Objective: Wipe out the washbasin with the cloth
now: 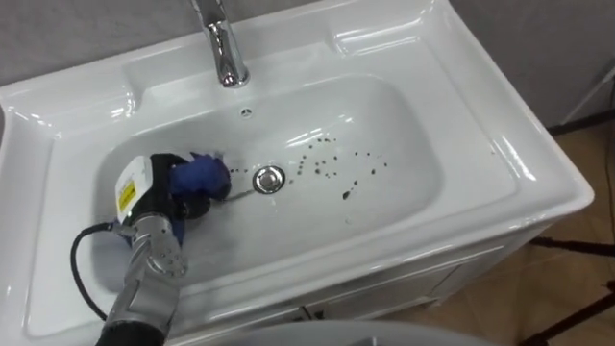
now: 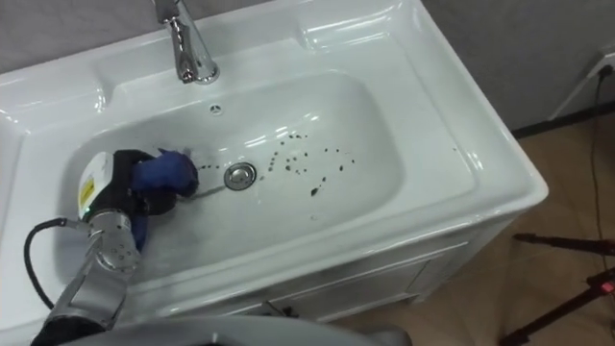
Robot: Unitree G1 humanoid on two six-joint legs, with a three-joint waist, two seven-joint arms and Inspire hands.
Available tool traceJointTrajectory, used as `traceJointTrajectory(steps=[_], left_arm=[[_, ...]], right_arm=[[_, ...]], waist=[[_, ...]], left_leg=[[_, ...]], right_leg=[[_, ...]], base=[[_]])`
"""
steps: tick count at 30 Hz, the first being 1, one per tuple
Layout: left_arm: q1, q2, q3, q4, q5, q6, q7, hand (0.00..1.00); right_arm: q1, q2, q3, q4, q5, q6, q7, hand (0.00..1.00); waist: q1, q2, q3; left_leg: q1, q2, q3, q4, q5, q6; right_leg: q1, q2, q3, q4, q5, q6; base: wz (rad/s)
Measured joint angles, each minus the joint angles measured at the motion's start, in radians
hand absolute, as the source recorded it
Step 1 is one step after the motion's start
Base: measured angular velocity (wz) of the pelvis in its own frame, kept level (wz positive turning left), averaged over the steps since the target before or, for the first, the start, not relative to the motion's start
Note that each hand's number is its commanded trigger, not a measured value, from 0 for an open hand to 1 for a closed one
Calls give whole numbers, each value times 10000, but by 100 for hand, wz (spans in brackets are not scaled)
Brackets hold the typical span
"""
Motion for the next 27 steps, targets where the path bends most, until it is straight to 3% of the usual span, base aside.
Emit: traceJointTrajectory(steps=[5,13,20,27], left_arm=[[-104,33,345,6,20,139,-5,100],[-520,35,496,643,22,392,-4,100],[-1401,35,584,1967,19,552,-29,100],[-1488,40,581,2257,-3,558,-66,100]], right_arm=[[9,16,-377,37,-137,99,14,0],[40,51,-719,-8,-681,218,-234,0],[269,78,-773,-59,-905,214,-492,0],[485,85,-1118,-138,-749,183,-436,0]], waist=[[-185,-57,41],[-463,-13,44],[-503,142,-14],[-971,137,98]], left_leg=[[13,-6,16,-42,-4,4],[28,37,191,-73,-13,-6],[45,167,421,-63,-52,-73],[95,161,522,-52,-53,-73]], right_leg=[[-10,8,80,-18,0,0],[-78,39,161,10,4,-6],[-152,164,380,9,57,-90],[-176,152,463,9,64,-96]], base=[[-4],[-3],[-11],[-3]])
